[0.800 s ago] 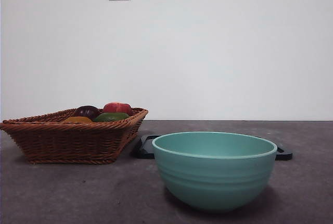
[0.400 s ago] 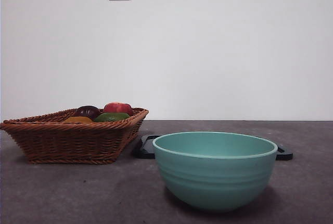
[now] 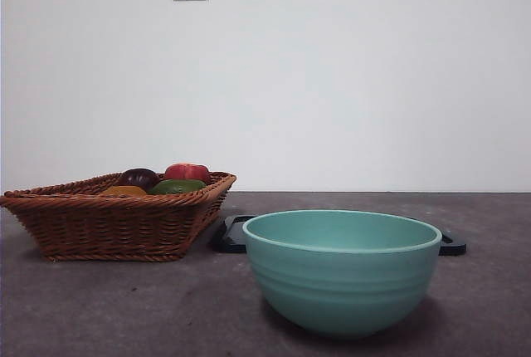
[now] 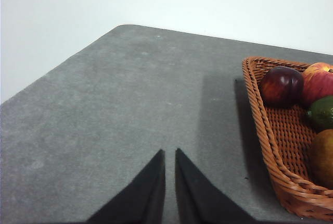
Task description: Pick up the wifruite, put it on the bowl, pick up the plate, put it on desk
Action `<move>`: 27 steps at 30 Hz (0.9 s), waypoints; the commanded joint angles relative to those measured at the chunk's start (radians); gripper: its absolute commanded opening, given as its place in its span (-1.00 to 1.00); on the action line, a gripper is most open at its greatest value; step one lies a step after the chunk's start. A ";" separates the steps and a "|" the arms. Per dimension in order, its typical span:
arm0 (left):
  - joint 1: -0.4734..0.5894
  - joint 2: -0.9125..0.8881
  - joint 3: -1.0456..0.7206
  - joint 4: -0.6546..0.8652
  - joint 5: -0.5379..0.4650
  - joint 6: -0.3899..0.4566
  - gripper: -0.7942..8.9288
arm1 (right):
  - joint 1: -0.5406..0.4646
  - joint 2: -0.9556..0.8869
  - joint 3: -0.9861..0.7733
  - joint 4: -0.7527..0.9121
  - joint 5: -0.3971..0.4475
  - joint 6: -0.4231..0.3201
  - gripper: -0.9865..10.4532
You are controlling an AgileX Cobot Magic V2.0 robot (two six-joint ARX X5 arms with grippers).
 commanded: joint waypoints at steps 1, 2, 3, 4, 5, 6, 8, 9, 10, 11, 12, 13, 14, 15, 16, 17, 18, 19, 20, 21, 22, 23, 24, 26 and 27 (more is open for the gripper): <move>0.002 -0.002 -0.020 -0.008 0.003 -0.003 -0.78 | -0.051 0.000 0.001 0.013 0.038 -0.122 -0.78; 0.002 -0.002 -0.020 -0.008 0.003 -0.003 -0.78 | -0.084 -0.003 -0.008 0.027 0.092 -0.180 -0.78; 0.002 -0.002 -0.020 -0.008 0.003 -0.003 -0.78 | -0.117 -0.008 -0.026 0.050 0.131 -0.220 -0.78; 0.002 -0.002 -0.020 -0.008 0.003 -0.003 -0.78 | -0.154 -0.016 -0.054 0.091 0.156 -0.277 -0.78; 0.002 -0.002 -0.020 -0.008 0.003 -0.003 -0.78 | -0.195 -0.027 -0.097 0.157 0.163 -0.340 -0.78; 0.002 -0.002 -0.020 -0.008 0.003 -0.003 -0.78 | -0.231 -0.039 -0.142 0.225 0.163 -0.373 -0.78; 0.002 -0.002 -0.020 -0.008 0.003 -0.003 -0.78 | -0.317 -0.071 -0.250 0.369 0.159 -0.380 -0.78; 0.002 -0.002 -0.020 -0.008 0.003 -0.003 -0.78 | -0.350 -0.082 -0.295 0.437 0.159 -0.380 -0.78; 0.002 -0.002 -0.020 -0.009 0.003 -0.003 -0.78 | -0.391 -0.095 -0.354 0.525 0.159 -0.381 -0.78; 0.002 -0.002 -0.020 -0.009 0.003 -0.003 -0.78 | -0.430 -0.109 -0.417 0.612 0.159 -0.381 -0.78; 0.002 -0.002 -0.020 -0.009 0.003 -0.003 -0.78 | -0.460 -0.117 -0.467 0.679 0.159 -0.381 -0.78; 0.002 -0.002 -0.020 -0.009 0.003 -0.003 -0.78 | -0.491 -0.124 -0.525 0.753 0.159 -0.383 -0.78; 0.002 -0.002 -0.020 -0.009 0.003 -0.003 -0.78 | -0.517 -0.130 -0.579 0.818 0.161 -0.384 -0.78; 0.002 -0.002 -0.020 -0.009 0.003 -0.003 -0.78 | -0.539 -0.131 -0.629 0.872 0.161 -0.383 -0.78; 0.002 -0.002 -0.020 -0.009 0.003 -0.003 -0.78 | -0.558 -0.135 -0.669 0.912 0.161 -0.383 -0.78; 0.002 -0.002 -0.020 -0.009 0.003 -0.003 -0.78 | -0.581 -0.140 -0.723 0.967 0.159 -0.383 -0.78; 0.002 -0.002 -0.020 -0.009 0.003 -0.003 -0.78 | -0.597 -0.144 -0.762 1.003 0.158 -0.383 -0.78; 0.002 -0.002 -0.020 -0.009 0.003 -0.003 -0.78 | -0.611 -0.148 -0.794 1.032 0.159 -0.382 -0.78; 0.002 -0.002 -0.020 -0.009 0.003 -0.003 -0.78 | -0.627 -0.153 -0.835 1.074 0.159 -0.380 -0.78; 0.002 -0.002 -0.020 -0.009 0.003 -0.003 -0.78 | -0.638 -0.158 -0.861 1.100 0.159 -0.380 -0.78; 0.002 -0.002 -0.020 -0.009 0.003 -0.003 -0.78 | -0.647 -0.163 -0.883 1.118 0.159 -0.380 -0.78; 0.002 -0.002 -0.020 -0.009 0.003 -0.003 -0.78 | -0.660 -0.171 -0.909 1.135 0.159 -0.385 -0.78; 0.002 -0.002 -0.020 -0.009 0.003 -0.003 -0.78 | -0.667 -0.177 -0.923 1.142 0.159 -0.384 -0.78; 0.002 -0.002 -0.020 -0.009 0.003 -0.003 -0.78 | -0.685 -0.192 -0.951 1.148 0.159 -0.383 -0.78; 0.002 -0.002 -0.020 -0.009 0.003 -0.003 -0.78 | -0.692 -0.200 -0.950 1.126 0.160 -0.390 -0.78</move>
